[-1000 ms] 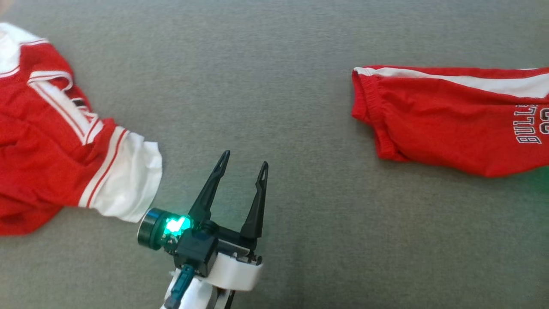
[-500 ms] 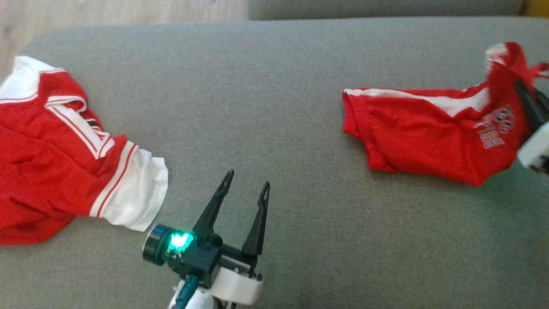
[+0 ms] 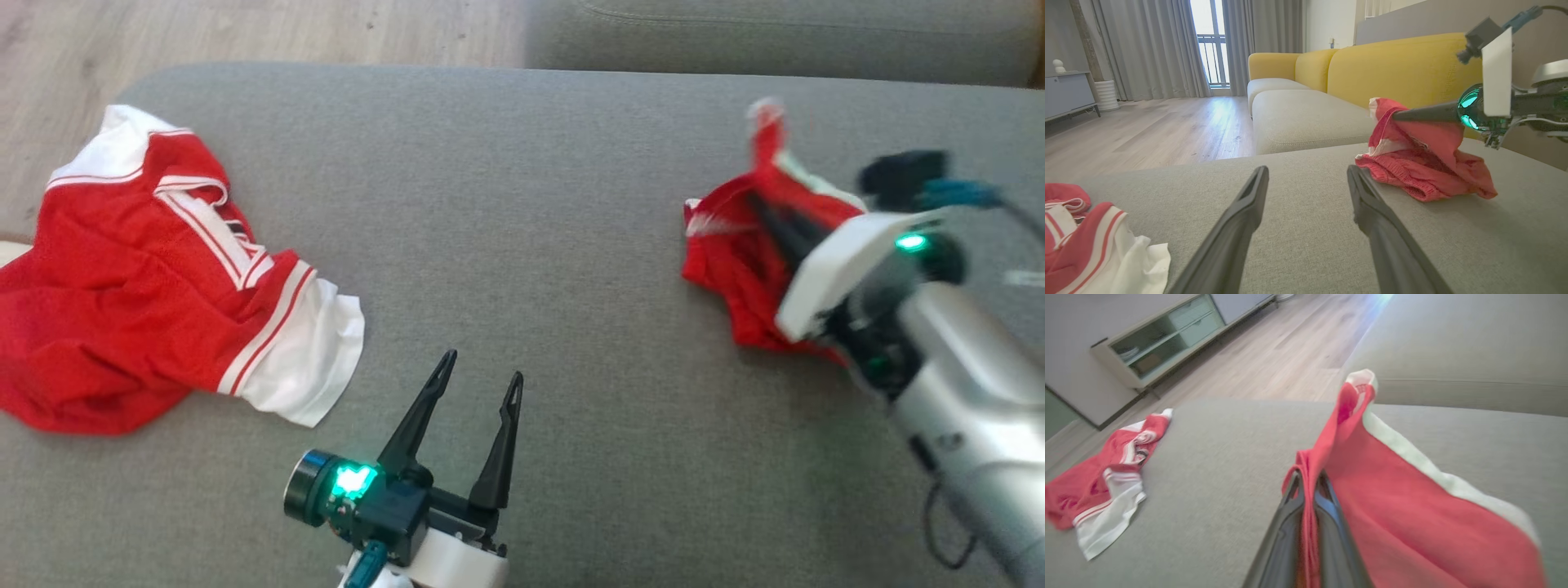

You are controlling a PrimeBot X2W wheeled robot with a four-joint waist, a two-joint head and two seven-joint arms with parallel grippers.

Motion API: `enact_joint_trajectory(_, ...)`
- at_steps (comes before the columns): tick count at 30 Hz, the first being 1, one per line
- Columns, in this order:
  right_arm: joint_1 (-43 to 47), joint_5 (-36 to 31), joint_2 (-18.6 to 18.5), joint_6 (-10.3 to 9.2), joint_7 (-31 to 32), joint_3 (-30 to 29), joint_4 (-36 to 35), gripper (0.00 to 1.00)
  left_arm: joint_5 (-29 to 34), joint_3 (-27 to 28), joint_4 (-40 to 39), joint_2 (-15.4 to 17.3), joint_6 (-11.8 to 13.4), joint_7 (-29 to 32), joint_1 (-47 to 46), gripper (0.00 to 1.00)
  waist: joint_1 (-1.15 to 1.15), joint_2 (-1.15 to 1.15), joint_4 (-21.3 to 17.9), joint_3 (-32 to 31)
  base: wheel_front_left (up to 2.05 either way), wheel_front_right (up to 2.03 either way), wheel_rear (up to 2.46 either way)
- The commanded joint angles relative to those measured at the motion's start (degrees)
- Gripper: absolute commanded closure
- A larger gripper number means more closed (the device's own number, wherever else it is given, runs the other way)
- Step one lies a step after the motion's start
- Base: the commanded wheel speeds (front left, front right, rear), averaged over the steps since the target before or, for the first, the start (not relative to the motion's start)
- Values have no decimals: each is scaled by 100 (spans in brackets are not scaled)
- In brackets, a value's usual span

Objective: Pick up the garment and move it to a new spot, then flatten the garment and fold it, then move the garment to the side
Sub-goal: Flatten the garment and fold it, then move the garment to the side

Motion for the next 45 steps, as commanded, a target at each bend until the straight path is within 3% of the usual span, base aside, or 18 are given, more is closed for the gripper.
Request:
enact_joint_trajectory(1,-116,-9,62,-4,41,67,-155,0,-39,110,-145,-65,9,-53,-143,0,0,0,37,7,0,0,0)
enact_joint_trajectory(5,-7,82,147,-4,38,191,-439,0,-60,123,-125,-74,26,-53,-139,0,0,0,88,-13,0,0,0)
enact_joint_trajectory(9,224,88,-154,-4,-246,39,-1034,0,-87,183,-137,-79,60,-53,-66,0,0,0,57,-96,0,0,0)
enact_joint_trajectory(14,761,-154,-734,-4,-810,-623,-1600,0,-87,324,-260,-82,159,-53,71,0,0,0,-80,-231,0,0,0)
enact_joint_trajectory(19,1419,-426,-907,-4,-1601,-1253,-1943,0,-158,568,-373,-86,311,-53,252,0,0,0,-306,-440,0,0,0)
enact_joint_trajectory(25,2231,-870,-624,-4,-2121,-1595,-2004,0,-226,930,-499,-74,520,-53,572,0,0,0,-606,-815,0,0,0)
enact_joint_trajectory(32,3161,-1734,-131,-4,-2168,-2048,-2085,0,-181,1155,-574,-2,574,-53,875,0,0,0,-751,-1078,0,0,0)
enact_joint_trajectory(40,4118,-2693,773,-4,-2170,-2814,-2491,0,-52,1382,-693,-4,674,-53,1448,0,0,0,-867,-1238,0,0,0)
enact_joint_trajectory(45,4290,-2985,978,-4,-2171,-2762,-2737,0,93,1469,-718,-7,678,-53,1576,0,0,0,-917,-1256,0,0,0)
